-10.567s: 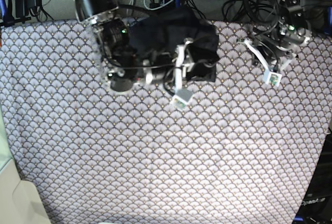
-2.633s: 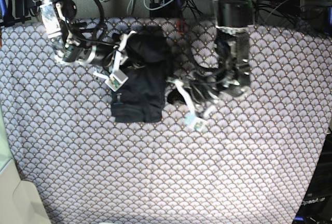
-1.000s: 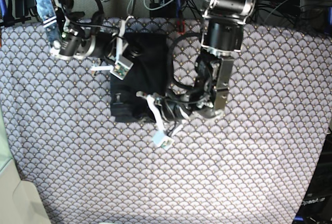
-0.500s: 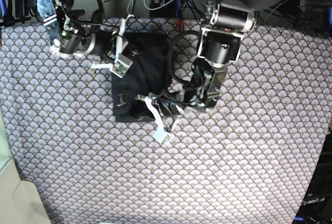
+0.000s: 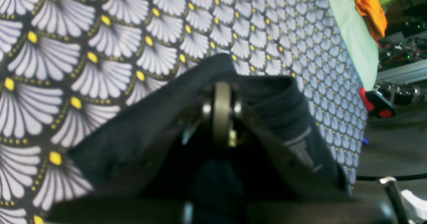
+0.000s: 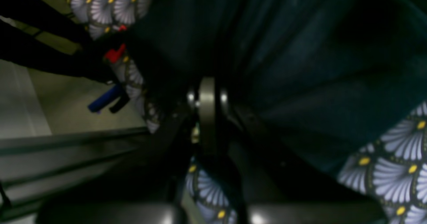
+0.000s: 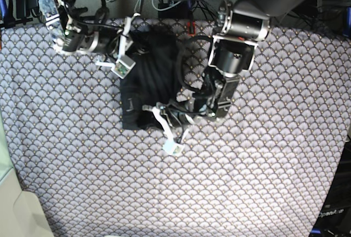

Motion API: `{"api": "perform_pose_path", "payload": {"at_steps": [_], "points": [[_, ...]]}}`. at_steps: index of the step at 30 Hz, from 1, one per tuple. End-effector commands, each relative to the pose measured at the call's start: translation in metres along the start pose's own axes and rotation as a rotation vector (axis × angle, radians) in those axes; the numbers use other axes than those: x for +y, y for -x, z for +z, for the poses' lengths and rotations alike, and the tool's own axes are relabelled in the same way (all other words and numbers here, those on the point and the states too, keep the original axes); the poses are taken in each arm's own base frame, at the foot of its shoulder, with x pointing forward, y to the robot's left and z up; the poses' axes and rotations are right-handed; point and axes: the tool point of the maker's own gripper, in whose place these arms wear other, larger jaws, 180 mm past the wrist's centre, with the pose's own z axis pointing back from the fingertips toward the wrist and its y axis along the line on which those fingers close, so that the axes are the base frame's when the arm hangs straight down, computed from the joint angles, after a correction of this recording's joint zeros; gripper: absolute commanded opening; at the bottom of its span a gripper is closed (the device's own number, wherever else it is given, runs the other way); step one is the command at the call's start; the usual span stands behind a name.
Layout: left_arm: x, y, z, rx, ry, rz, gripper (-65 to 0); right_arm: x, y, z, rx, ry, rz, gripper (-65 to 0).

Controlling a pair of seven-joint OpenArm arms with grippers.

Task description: Fold the T-shirt properly

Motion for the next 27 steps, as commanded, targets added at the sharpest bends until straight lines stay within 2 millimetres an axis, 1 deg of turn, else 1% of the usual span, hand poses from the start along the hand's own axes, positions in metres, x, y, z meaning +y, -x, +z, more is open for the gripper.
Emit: {"api": "perform_pose_path", "payload": {"at_steps": [1,3,5,7,8,10,12,14,16,17,19,21,22,23,27], "points": [[-0.005,-0.022,-0.002,-0.038,0.006,-0.024,-64.2,-0.002,0.009,0.008,0.058,0.013,0.039,-65.0],[-0.005,-0.018,-0.001,-0.003,0.008,-0.026,-64.2,0.005,0.005,0.015,0.047,0.013,0.067,-65.0],[-0.007,-0.031,0.003,-0.025,0.014,-0.038,-64.2,0.013,-0.003,0.02,0.027,0.009,0.094,-65.0],[-0.011,-0.046,0.009,-0.05,0.016,-0.077,-64.2,0.016,-0.003,0.025,0.033,0.006,0.116,-65.0],[-0.009,-0.053,0.015,-0.056,0.009,-0.1,-64.2,0.017,-0.003,0.026,0.033,0.005,0.12,-65.0],[-0.012,-0.065,0.022,-0.059,0.01,-0.136,-64.2,0.017,-0.004,0.028,0.029,0.008,0.123,-65.0],[-0.015,-0.065,0.03,-0.058,0.012,-0.154,-64.2,0.019,-0.003,0.029,0.032,0.007,0.125,-65.0],[-0.016,-0.072,0.044,-0.075,0.003,-0.191,-64.2,0.017,-0.002,0.038,0.035,0.024,0.136,-65.0],[-0.022,-0.074,0.053,-0.083,0.006,-0.218,-64.2,0.018,-0.003,0.045,0.029,0.036,0.144,-65.0],[-0.021,-0.076,0.059,-0.08,-0.003,-0.24,-64.2,0.018,-0.005,0.049,0.022,0.045,0.148,-65.0],[-0.016,-0.078,0.074,-0.067,-0.029,-0.279,-64.2,0.011,-0.005,0.056,0.019,0.077,0.141,-65.0],[-0.008,-0.071,0.091,-0.036,-0.068,-0.316,-64.3,0.001,0.004,0.067,0.039,0.113,0.127,-65.0],[-0.001,-0.069,0.102,-0.034,-0.095,-0.325,-64.2,-0.002,0.009,0.072,0.049,0.126,0.121,-65.0],[0.008,-0.063,0.114,-0.031,-0.124,-0.318,-64.2,-0.004,0.013,0.076,0.058,0.136,0.116,-65.0],[0.038,-0.05,0.166,-0.042,-0.252,-0.29,-64.2,-0.02,0.023,0.096,0.063,0.196,0.101,-65.0]]}}
